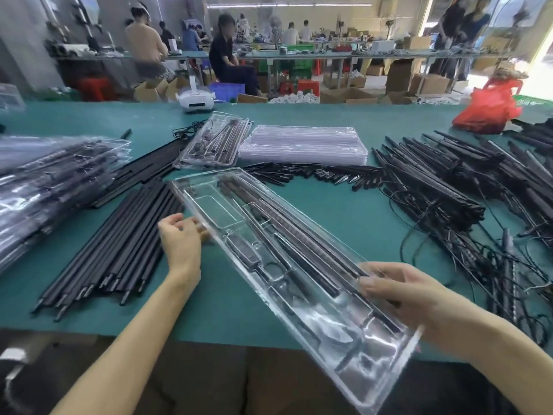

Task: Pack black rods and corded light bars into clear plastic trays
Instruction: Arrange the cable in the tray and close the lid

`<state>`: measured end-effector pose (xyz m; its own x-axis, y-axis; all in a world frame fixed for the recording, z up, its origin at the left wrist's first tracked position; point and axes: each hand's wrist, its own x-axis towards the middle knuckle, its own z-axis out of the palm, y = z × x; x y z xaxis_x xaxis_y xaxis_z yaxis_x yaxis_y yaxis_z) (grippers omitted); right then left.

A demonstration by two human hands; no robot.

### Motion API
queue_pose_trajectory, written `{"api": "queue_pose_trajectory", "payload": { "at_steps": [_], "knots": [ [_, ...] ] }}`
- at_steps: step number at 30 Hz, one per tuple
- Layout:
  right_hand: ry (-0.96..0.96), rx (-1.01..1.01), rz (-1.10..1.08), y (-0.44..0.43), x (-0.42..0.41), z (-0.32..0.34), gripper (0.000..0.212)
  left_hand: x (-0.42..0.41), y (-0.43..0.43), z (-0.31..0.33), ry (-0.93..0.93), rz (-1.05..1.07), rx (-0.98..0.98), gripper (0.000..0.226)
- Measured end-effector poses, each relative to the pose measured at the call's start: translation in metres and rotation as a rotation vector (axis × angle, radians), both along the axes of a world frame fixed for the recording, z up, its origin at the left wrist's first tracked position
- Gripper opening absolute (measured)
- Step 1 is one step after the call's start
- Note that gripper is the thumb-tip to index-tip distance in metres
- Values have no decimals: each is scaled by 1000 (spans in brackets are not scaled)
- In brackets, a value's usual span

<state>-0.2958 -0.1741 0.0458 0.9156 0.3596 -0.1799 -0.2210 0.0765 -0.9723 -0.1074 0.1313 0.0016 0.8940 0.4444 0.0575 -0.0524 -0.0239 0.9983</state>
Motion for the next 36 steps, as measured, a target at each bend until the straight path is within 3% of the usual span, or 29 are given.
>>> {"api": "queue_pose_trajectory", "payload": {
  "at_steps": [2, 5, 7, 11, 14, 19, 24, 28, 32, 36],
  "knots": [
    [0, 24, -26, -7, 0, -1, 31, -3, -5, 2, -37, -11, 91, 16],
    [-31, 12, -94, -11, 11, -1, 44, -3, -17, 5, -70, -197, 310, 42],
    [-75, 70, -159, -3, 24, 4, 50, 6, -28, 11, -59, -325, 394, 46],
    [-353, 7, -189, 25, 57, 38, 29, 27, -51, 28, -36, -503, 275, 38],
    [-232, 260, -148, 48, 95, 72, 32, 43, -63, 22, 2, -512, 163, 27],
    [-322, 206, -225, 69, 178, 104, 34, 66, -68, 7, 39, -563, 229, 23],
    [-367, 243, -299, 101, 264, 125, 23, 74, -64, 4, 51, -508, 139, 23],
    [-310, 217, -399, 132, 330, 123, 36, 76, -64, 5, 56, -498, 78, 22],
    [-130, 189, -422, 158, 383, 83, 52, 79, -65, 5, 72, -465, 19, 23],
    [63, 108, -487, 173, 416, 28, 46, 80, -66, 3, 75, -470, 1, 23]
  ]
}}
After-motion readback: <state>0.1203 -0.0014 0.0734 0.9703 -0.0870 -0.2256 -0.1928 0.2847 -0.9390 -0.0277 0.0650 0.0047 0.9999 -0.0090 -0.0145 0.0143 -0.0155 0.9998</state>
